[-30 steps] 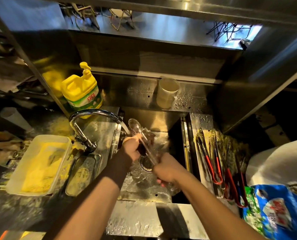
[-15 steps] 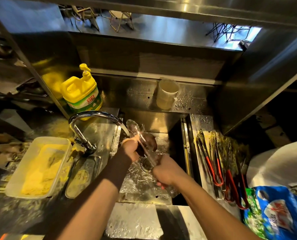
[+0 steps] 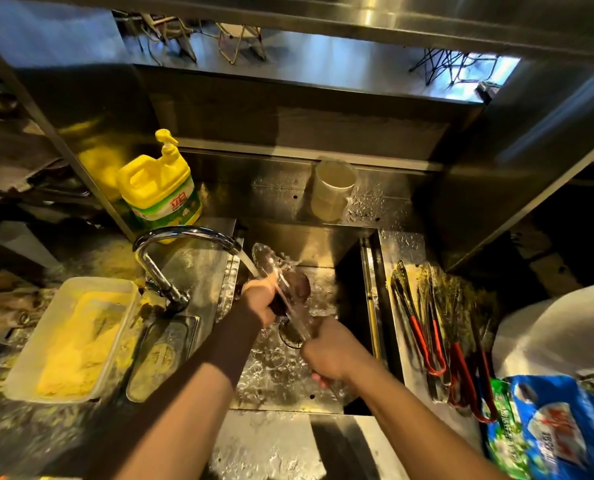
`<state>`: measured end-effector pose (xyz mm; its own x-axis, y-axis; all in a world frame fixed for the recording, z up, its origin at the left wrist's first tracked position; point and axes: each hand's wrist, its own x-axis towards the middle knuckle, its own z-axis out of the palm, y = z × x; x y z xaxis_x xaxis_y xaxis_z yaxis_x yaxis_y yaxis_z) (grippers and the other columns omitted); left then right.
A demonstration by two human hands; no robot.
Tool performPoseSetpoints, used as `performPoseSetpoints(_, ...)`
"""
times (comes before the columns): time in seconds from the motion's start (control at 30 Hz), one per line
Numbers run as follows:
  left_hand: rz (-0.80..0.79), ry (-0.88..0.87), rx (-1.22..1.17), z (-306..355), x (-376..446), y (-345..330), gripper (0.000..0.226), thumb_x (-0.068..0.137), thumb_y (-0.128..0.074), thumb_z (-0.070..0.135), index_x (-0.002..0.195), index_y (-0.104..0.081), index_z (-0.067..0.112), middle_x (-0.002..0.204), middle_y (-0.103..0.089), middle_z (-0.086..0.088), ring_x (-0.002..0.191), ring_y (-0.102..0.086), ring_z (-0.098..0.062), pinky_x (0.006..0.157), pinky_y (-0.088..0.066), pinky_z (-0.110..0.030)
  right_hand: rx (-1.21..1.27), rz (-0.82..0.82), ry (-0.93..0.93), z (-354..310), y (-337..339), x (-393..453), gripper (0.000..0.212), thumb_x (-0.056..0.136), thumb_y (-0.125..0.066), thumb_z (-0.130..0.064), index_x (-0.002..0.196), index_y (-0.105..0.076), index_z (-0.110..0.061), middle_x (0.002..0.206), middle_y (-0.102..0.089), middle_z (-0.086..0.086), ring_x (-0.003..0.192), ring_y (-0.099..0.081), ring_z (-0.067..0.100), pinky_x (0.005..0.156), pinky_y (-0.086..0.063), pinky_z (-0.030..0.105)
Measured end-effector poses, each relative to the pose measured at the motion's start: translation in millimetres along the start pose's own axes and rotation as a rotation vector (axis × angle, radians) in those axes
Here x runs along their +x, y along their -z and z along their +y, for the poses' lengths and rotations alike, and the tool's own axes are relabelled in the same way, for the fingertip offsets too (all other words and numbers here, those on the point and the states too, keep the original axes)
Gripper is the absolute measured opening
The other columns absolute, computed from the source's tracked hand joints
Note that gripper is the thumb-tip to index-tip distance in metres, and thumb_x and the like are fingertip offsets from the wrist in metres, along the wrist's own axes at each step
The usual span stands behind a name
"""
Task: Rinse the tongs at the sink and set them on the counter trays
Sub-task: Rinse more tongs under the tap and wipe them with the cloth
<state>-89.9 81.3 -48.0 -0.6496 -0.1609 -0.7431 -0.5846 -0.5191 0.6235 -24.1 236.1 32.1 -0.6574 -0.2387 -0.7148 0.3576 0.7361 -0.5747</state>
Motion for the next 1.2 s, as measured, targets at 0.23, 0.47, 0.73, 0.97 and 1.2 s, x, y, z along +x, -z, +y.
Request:
performPoseSetpoints(0.23,0.008,0.009,0.055,0.9,5.0,-0.4,0.022,0.1,-0.051,0.025,0.083,-0.058,0.012,0.082,-0.061,-0.009,0.069,-0.059,-0.024,0.063,-0.052,-0.035,0.029,-0.001,0.011,-0.2,0.5,1.7,0.007,0.089,-0.051,-0.002,0.093,-0.053,-0.008,0.071,-0.063,0.009,0.05,-0.06,0.016,0.053,-0.055,0.031)
performPoseSetpoints(0.47,-0.089,0.019,0.002,-9.5,3.3,-8.7,0.024,0.098,-0.056,0.024,0.088,-0.063,0.004,0.075,-0.065,-0.015,0.064,-0.065,-0.027,0.057,-0.057,-0.034,0.017,0.027,0.016,-2.8,5.4,5.1,0.008,0.087,-0.05,-0.002,0.089,-0.058,-0.005,0.063,-0.061,0.008,0.043,-0.057,0.014,0.047,-0.049,0.029)
performPoseSetpoints(0.73,0.308,-0.073,0.052,-2.3,23.9,8.5,0.052,0.087,-0.071,0.034,0.125,-0.049,0.005,0.121,-0.062,-0.021,0.105,-0.065,-0.037,0.09,-0.053,-0.06,-0.032,-0.03,-0.028,27.4,42.1,-21.4,0.055,0.086,-0.055,-0.001,0.14,-0.042,-0.006,0.084,-0.064,0.012,0.045,-0.059,0.008,0.046,-0.051,0.023)
performPoseSetpoints(0.97,0.196,-0.12,0.182,-28.2,8.0,18.5,0.045,0.092,-0.066,0.027,0.119,-0.059,-0.009,0.105,-0.067,-0.021,0.081,-0.063,-0.025,0.062,-0.047,-0.027,-0.564,0.382,0.061,25.5,53.6,-11.3,0.073,0.095,-0.052,-0.048,0.155,-0.02,-0.024,0.133,-0.058,0.01,0.099,-0.066,0.022,0.077,-0.054,0.035)
performPoseSetpoints(1.2,0.064,-0.105,0.174,-28.2,-10.8,15.2,0.02,0.091,-0.065,0.023,0.096,-0.065,0.004,0.099,-0.071,-0.018,0.081,-0.069,-0.027,0.065,-0.054,-0.03,-0.718,0.56,0.105,29.1,39.6,-14.0,0.082,0.095,-0.057,-0.039,0.157,-0.004,-0.031,0.149,-0.044,0.012,0.101,-0.067,0.023,0.081,-0.059,0.039)
